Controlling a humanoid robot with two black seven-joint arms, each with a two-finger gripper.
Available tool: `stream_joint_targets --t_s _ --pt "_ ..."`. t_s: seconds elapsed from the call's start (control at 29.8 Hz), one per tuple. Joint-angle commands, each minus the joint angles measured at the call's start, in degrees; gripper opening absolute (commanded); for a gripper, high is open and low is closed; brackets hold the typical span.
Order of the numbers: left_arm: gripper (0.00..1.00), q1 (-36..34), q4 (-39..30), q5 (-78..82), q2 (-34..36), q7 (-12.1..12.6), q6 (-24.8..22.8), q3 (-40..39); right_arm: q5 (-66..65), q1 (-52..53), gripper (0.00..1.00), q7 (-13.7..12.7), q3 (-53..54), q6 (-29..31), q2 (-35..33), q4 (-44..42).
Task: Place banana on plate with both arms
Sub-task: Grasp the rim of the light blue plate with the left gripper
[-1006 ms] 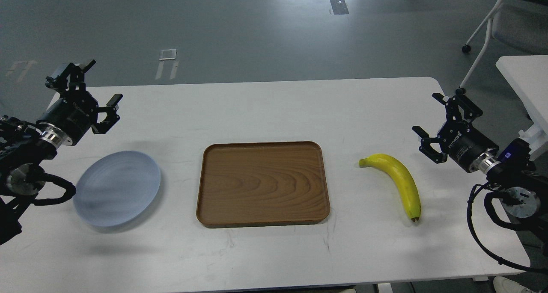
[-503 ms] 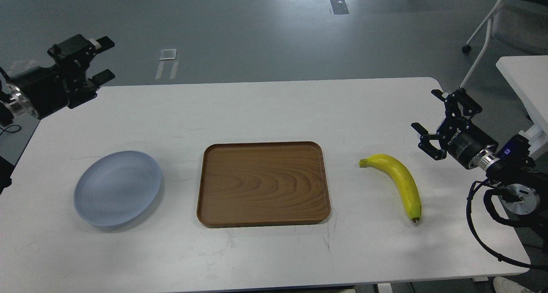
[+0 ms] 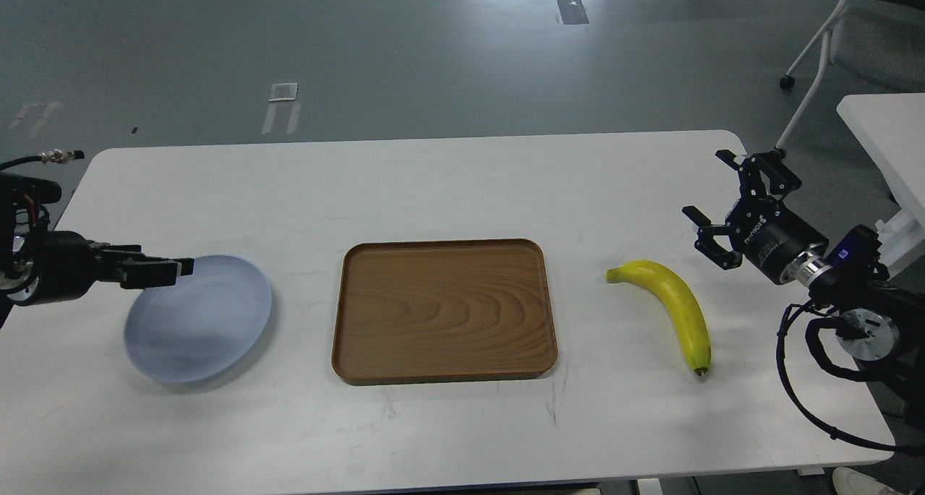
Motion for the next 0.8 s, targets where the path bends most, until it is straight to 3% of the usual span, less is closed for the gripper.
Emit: stream_joint_targets --t_s 0.0,0.4,0.57,0.64,0.77 --pt "0.97 0.61 2.6 -0.06 -0.95 0.02 2.76 3.4 0.0 0.01 1.0 0.0 0.0 0.0 0.01 0.23" --pt "0.87 3.95 13.59 -3.31 -6.05 0.02 4.26 3.93 0.0 0.01 1.0 0.0 -0.08 0.0 0.01 0.32" --pt "0.79 5.36 16.05 -3.75 -7.37 0.02 4.96 3.93 -0.09 0.01 1.0 0.0 -0.08 0.0 0.01 0.32" --pt "0.63 5.71 16.32 -4.63 -7.46 0.02 5.31 3.93 -0.09 0.01 0.99 0.0 -0.08 0.0 0.01 0.32" --pt "0.44 5.62 16.32 -4.9 -7.46 0.02 5.23 3.93 -0.09 0.01 1.0 0.0 -0.08 0.0 0.01 0.32"
